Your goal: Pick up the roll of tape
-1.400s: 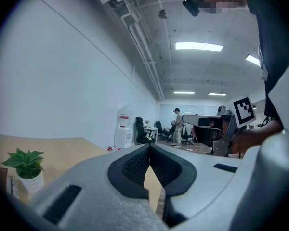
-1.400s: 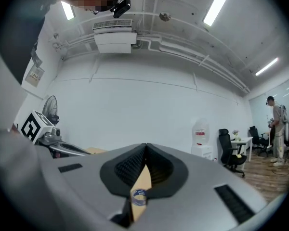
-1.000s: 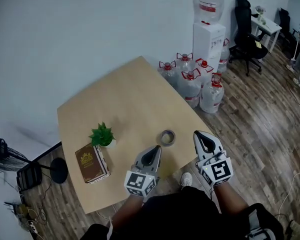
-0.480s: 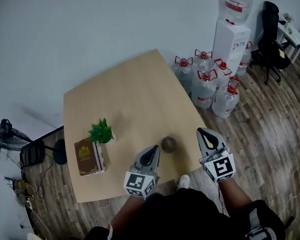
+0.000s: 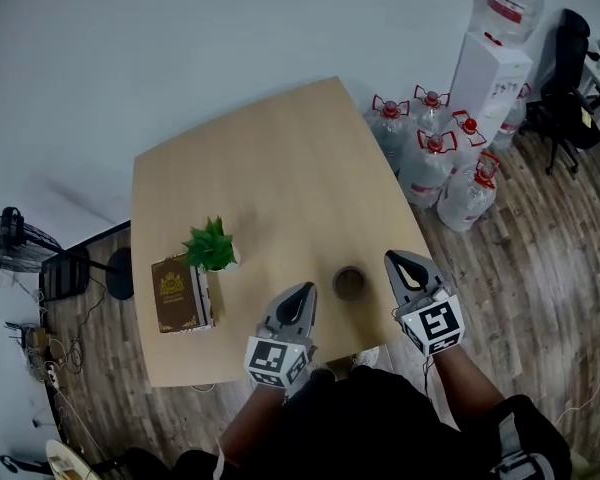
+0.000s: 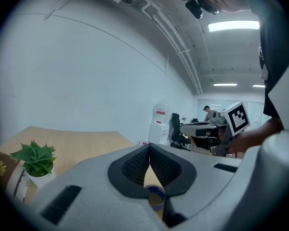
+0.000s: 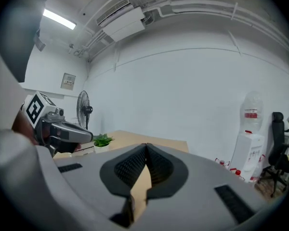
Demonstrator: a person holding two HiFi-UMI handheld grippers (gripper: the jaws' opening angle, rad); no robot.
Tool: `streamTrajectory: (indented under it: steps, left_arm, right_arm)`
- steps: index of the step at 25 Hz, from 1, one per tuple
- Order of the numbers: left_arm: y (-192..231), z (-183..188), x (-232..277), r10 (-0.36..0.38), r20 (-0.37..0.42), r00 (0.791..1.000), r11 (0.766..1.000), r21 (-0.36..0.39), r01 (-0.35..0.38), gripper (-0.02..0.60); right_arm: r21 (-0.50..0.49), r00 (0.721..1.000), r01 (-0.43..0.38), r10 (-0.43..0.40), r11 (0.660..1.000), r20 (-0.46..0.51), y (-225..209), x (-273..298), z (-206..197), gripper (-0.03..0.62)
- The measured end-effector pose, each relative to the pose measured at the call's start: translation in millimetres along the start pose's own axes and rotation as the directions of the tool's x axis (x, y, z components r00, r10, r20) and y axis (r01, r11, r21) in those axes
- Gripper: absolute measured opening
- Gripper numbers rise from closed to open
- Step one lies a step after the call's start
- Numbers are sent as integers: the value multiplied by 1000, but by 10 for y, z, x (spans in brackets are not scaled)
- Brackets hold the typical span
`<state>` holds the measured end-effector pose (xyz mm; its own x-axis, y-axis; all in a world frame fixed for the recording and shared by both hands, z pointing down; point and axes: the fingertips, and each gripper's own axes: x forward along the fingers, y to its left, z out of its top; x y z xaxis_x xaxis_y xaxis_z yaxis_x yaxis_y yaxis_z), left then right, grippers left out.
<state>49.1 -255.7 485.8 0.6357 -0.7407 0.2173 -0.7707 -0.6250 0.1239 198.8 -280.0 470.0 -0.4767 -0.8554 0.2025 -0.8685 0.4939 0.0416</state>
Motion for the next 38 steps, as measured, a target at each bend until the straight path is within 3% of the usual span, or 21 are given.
streamTrajectory:
  steps: [9,15,21,24,38]
  left_arm:
    - [276,-125,-47,7,-20,1000,1000,-24,-8,2]
    - [412,-229,-109,25,-35,999,999,-47,-27,2]
    - [522,-319,-148,48,-48,998,998,-39,-50,2]
    - [567,-378,-158,59,-50,997,997,-47,-61,2]
    - [784,-447,-222,115,-53,992,989,-85,-120,2]
  right_arm:
    - [31,990,-13,17,999,-137,171,300,-421,-2]
    - [63,965,-52,66,997,-254,289,492,-827,112]
    - [69,921,-77,97,995,-377,346,695,-1308,308]
    - [65,893,-91,110,994,-437,357,786,-1547,368]
    - [38,764,-113,111,993,-635,355,1002,-2338,380]
